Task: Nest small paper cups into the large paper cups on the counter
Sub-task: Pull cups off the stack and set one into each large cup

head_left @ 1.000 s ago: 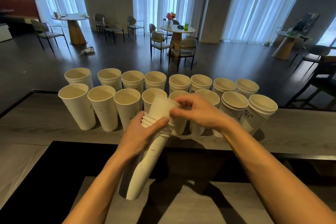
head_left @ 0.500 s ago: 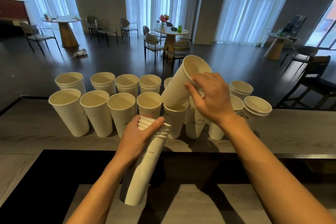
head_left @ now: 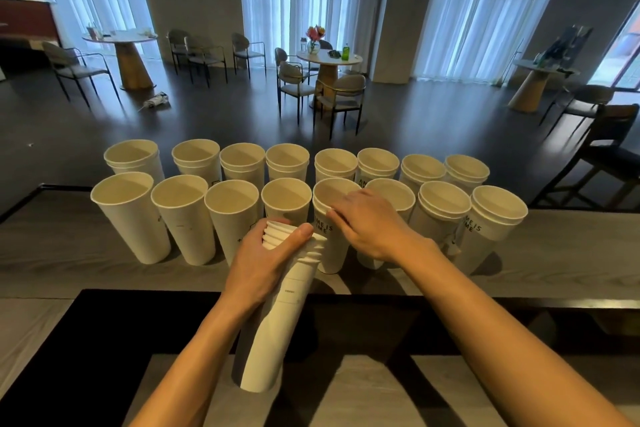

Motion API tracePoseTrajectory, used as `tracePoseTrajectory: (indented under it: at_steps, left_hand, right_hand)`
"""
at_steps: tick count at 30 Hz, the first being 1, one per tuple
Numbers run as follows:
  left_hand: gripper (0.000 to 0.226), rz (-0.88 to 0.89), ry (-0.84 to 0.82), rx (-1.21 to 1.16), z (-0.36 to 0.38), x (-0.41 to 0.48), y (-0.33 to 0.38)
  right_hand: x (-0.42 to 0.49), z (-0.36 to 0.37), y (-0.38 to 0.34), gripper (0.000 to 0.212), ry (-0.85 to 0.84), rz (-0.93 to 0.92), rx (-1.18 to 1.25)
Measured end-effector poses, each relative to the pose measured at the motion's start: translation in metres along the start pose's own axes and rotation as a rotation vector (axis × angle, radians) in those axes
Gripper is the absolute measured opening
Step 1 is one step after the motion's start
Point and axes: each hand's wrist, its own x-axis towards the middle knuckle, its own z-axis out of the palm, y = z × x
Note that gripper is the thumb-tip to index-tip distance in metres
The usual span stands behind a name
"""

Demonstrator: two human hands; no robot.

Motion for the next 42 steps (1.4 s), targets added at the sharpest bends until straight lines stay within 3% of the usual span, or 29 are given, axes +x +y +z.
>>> tracePoseTrajectory:
  at_steps: [11,17,20,24,26,29,31,39,42]
  left_hand:
    - [0.056,0.009,-0.014,-0.045,-0.006,0.004,-0.002]
    - [0.062,0.014,-0.022,-0.059,-0.010,0.003,0.000]
    - [0.063,0.014,-0.023,-0.086,-0.015,0.003,0.001]
    - [0.069,0.011,-0.020,-0.123,-0.026,0.004,-0.004]
    - [0.077,0.001,-0.018,-0.125,-0.034,0.005,-0.007]
    - [0.095,-0.023,-0.040,-0.183,-0.048,0.006,-0.012]
    - [0.102,-0.017,-0.076,-0.194,-0.056,0.004,-0.013]
    - [0.088,0.009,-0.261,-0.145,-0.095,-0.010,-0.017]
    - [0.099,0.007,-0.210,-0.149,-0.098,-0.012,-0.022]
  right_hand:
    - [0.006,0.014,0.000,0.028,0.033,0.012,-0.094]
    - [0.007,0.012,0.000,0.033,0.047,0.025,-0.024]
    - [0.009,0.008,-0.003,0.040,0.172,0.028,0.021]
    - [0.013,-0.003,-0.029,0.021,0.490,-0.117,0.204]
    - [0.015,-0.013,-0.050,0.014,0.391,-0.178,0.388]
    - [0.015,-0.025,-0.073,0.019,-0.092,-0.106,0.695]
    - [0.015,-0.025,-0.079,0.022,-0.300,-0.089,0.821]
    - [0.027,-0.028,-0.099,0.007,-0.229,-0.127,0.964]
    - [0.031,-0.026,-0.105,0.024,-0.138,-0.101,0.967]
